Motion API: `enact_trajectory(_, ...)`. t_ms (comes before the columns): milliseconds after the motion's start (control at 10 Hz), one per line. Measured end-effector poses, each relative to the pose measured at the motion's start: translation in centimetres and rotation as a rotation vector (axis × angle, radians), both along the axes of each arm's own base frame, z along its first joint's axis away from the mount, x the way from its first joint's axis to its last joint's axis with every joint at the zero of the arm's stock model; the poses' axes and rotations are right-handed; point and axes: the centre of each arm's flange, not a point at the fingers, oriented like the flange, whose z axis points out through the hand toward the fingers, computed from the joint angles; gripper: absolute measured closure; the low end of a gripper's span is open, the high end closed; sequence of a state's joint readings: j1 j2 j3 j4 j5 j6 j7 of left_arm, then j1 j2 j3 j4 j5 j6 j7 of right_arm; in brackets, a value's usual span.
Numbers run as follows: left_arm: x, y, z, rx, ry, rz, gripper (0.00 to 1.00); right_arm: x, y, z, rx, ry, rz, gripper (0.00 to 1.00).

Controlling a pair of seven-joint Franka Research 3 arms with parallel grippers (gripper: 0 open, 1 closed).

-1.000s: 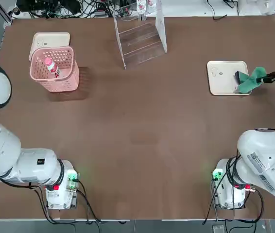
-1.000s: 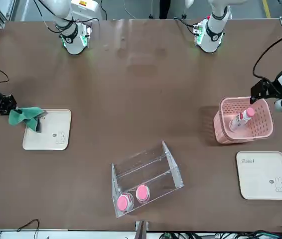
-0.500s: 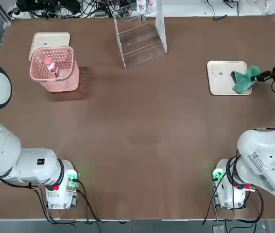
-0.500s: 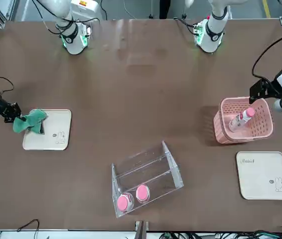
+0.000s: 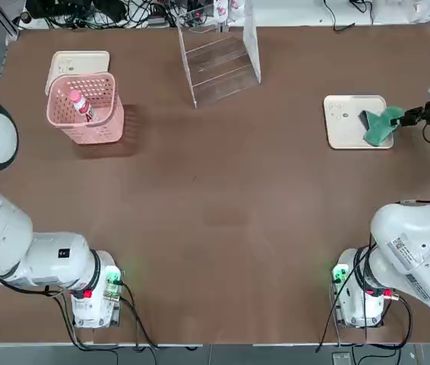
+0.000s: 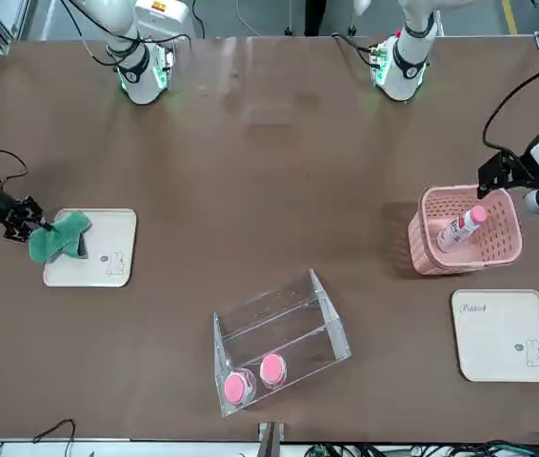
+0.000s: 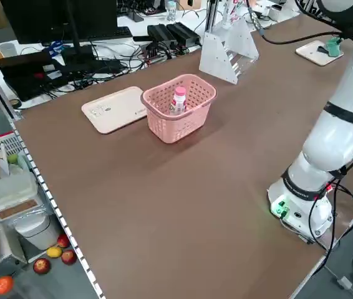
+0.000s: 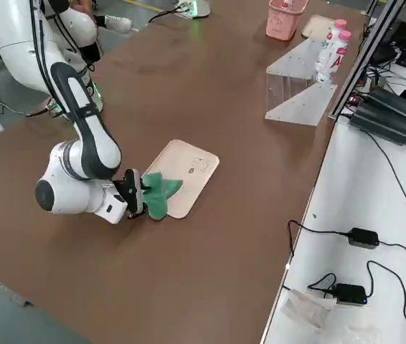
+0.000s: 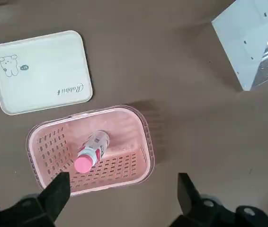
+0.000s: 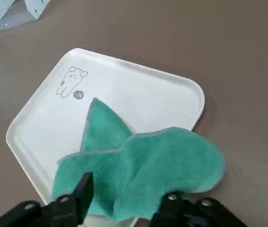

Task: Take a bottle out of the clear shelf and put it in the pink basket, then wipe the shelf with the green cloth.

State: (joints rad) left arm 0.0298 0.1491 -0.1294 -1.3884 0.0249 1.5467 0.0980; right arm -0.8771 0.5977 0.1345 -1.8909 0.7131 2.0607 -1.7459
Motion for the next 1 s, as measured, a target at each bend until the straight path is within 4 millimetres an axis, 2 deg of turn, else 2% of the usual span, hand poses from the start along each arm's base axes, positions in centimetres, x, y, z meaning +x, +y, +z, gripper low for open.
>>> enact_trajectory(200,0.0,0.0,0.0,0.0,0.0,0.0,0.0,0.2,-0.2,0.2,-0.007,-0.005,-0.002,0.02)
enact_trajectory(500,0.0,0.1,-0.1,0.0,0.002,0.002,0.0,1.1,-1.5,2.0,-0.059,-0.029,0.026,0.0)
enact_trajectory(800,0.0,-0.2,-0.1,0.0,0.001,-0.003,0.0,2.5,-3.7,7.7,-0.194,-0.077,0.094,0.0)
enact_trajectory(1000,0.0,-0.1,-0.1,0.0,0.0,-0.001,0.0,3.3,-3.5,10.8,-0.239,-0.107,0.118,0.0)
